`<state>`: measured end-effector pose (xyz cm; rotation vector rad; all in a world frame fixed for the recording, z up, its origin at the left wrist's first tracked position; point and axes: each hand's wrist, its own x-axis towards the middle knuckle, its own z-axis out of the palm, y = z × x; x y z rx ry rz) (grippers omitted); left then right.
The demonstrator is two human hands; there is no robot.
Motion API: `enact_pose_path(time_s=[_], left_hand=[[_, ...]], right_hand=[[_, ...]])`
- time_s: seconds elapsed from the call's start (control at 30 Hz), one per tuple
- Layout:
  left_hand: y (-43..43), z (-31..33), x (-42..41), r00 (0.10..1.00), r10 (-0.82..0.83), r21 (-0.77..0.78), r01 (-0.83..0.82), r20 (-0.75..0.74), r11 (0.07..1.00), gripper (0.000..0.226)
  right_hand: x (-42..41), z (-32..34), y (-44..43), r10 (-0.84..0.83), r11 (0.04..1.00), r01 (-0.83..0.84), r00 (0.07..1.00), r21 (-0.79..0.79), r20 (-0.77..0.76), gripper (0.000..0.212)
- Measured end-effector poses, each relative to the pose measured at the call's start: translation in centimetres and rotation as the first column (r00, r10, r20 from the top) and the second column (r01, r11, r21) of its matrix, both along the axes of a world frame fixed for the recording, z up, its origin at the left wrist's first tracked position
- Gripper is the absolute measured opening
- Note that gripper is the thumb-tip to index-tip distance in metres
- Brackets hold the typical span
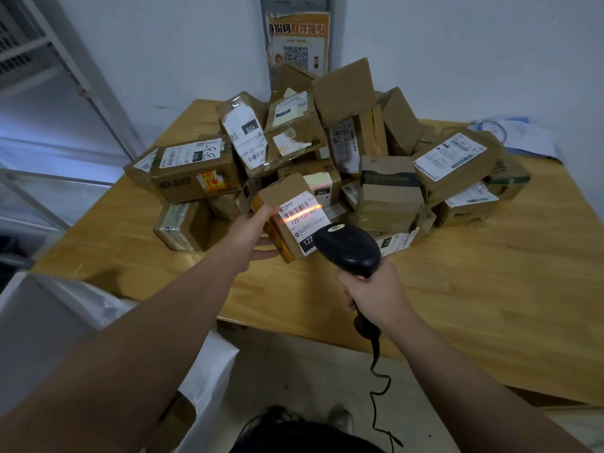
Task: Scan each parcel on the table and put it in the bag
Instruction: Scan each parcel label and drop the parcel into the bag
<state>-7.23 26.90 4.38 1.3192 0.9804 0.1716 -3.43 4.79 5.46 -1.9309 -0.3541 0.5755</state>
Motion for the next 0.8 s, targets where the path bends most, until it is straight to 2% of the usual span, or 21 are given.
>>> enact_pose_path(time_s=[0.27,0.53,0.8], left_hand=[[2.6,-0.3,-2.9,1.0,-0.006,0.152,0.006,0.001,0.988,0.053],[6.0,-1.4,-6.9,0.999,-0.052,0.17,0.051,0.001,0.984,0.057],[7.7,-2.5,-10.3,0.995,-0.096,0.146,0.093,0.012,0.985,0.059]], right_hand=[[-0.4,6.1,3.2,0.169,0.977,-0.17,0.985,-0.131,-0.017,0.022],[-4.7,7.6,5.9,0.152,0.966,-0.164,0.986,-0.198,-0.074,0.022],[-9.1,6.8,7.2,0.104,0.977,-0.117,0.991,-0.18,-0.08,0.025]])
